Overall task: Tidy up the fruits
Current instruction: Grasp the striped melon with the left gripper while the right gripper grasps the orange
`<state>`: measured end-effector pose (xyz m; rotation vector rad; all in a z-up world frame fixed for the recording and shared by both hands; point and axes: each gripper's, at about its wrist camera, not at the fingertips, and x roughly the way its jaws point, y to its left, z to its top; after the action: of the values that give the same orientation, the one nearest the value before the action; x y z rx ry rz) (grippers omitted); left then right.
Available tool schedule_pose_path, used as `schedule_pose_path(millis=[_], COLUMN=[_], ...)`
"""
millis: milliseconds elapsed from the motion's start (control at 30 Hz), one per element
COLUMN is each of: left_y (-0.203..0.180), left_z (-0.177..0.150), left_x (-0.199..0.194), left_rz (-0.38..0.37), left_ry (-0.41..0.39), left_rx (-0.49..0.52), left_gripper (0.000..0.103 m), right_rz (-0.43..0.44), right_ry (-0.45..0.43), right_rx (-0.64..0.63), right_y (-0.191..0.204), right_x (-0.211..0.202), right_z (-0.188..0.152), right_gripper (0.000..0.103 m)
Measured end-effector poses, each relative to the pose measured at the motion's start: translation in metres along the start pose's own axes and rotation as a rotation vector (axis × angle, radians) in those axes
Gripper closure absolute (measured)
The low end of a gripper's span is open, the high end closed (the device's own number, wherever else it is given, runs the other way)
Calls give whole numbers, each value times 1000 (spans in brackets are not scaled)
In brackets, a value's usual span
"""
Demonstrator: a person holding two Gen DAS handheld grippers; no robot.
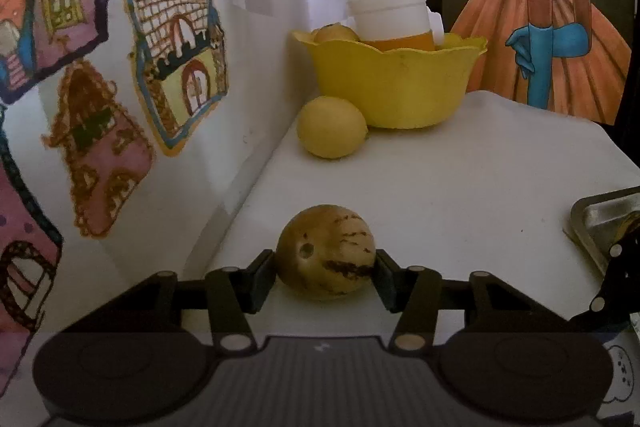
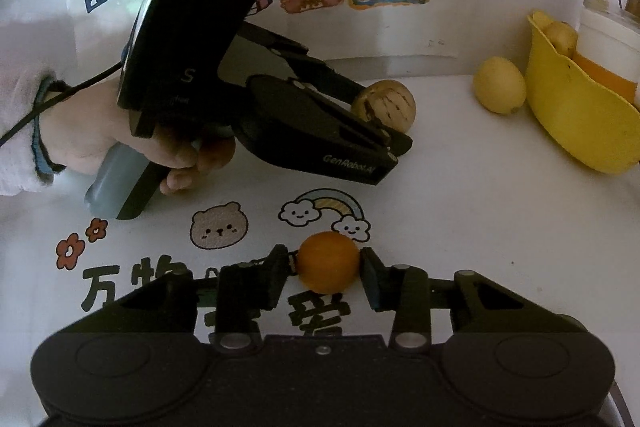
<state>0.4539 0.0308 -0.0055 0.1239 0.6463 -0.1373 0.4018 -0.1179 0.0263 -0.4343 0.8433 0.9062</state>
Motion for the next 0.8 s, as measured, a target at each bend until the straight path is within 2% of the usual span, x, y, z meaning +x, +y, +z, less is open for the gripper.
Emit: schedule_pose_path(millis=[167,267,333,400,433,500,800], left_y=[3,6,7,6,6,5,10], left_z=[3,4,4,4,4,4,-2], left_x=[3,5,6,5,4,3,-6], left_rz=[12,2,-6,-17,-19,-14,-5], left_ry=[-1,3,2,-6,-10,-11,-8], left_rx=[-16,-36,-41,-43,-41,-38,-77], left_gripper=[35,34,38,48,49,49,51], right_rz=[-1,2,4,7,7,-7,-34], right_ry=[0,0,0,0,-1,-7,-38], right_rx=[12,16,17,15,15,9,-8], right_y=[-1,-2,-1,-1,-1,1,6], right_x=[2,3,3,2,1,0,-9], right_z=[1,2,2,2,1,1,-2], right_gripper=[58,58,59,60,61,67,68])
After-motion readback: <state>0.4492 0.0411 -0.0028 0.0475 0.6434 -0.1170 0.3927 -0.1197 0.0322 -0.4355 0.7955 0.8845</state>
